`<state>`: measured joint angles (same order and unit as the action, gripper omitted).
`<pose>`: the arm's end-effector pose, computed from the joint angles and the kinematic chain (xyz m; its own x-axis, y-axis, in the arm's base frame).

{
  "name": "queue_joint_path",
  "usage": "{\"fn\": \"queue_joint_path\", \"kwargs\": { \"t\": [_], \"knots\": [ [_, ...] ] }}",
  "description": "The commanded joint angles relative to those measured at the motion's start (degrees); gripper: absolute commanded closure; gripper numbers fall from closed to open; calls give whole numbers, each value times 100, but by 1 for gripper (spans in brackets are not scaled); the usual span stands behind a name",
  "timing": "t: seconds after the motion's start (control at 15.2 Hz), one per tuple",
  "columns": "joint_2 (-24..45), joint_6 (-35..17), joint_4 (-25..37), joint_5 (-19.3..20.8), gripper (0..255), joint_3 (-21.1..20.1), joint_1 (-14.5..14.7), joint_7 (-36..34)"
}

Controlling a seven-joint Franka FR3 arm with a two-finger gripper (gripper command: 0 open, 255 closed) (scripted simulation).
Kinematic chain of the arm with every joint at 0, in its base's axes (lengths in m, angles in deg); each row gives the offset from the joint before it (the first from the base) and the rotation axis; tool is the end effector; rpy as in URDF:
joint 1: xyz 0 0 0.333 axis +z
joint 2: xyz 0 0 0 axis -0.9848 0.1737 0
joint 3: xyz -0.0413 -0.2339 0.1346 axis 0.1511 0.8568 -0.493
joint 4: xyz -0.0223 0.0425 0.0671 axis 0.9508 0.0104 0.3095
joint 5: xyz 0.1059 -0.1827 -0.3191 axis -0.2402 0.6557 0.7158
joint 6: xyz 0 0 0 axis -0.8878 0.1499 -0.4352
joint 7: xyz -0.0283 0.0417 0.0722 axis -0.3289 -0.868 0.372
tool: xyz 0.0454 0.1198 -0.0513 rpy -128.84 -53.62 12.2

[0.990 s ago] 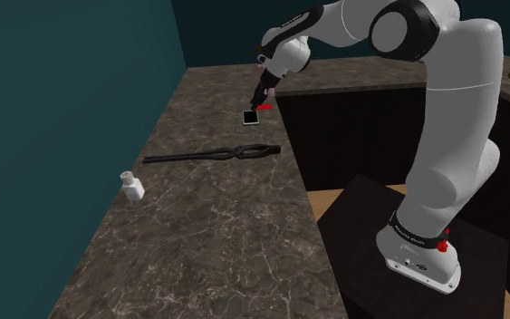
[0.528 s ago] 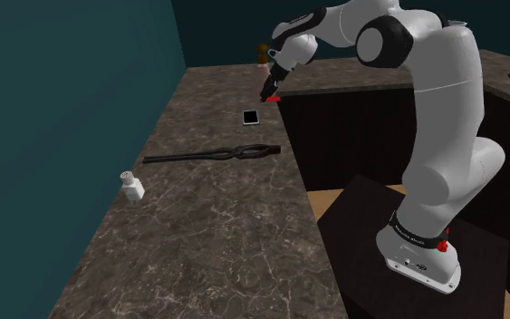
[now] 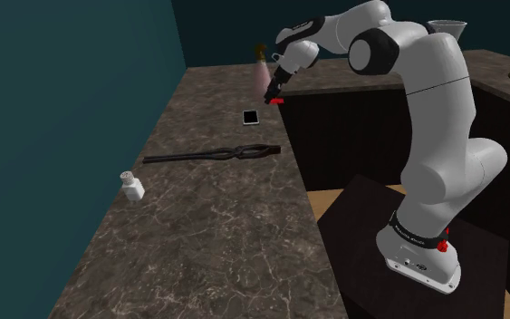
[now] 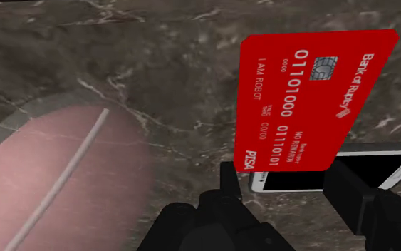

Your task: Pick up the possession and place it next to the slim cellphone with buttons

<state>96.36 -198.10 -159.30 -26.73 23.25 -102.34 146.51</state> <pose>0.6647 -0.2505 0.3074 0.5852 0.5957 0.5502 0.7157 -0.6984 -0.0052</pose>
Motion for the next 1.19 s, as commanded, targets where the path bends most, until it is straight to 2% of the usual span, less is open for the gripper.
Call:
{"fn": "queue_joint_path", "kwargs": {
  "t": [0.0, 0.4, 0.86, 0.92, 1.12],
  "knots": [
    [54, -100, -64, -39, 255, -16, -5, 80],
    [236, -352, -179, -138, 255, -62, -17, 273],
    [236, -351, -178, -138, 255, -62, -16, 272],
    [236, -351, -178, -138, 0, -62, -16, 272],
    [236, -351, -178, -138, 0, -62, -16, 272]
  ]
}}
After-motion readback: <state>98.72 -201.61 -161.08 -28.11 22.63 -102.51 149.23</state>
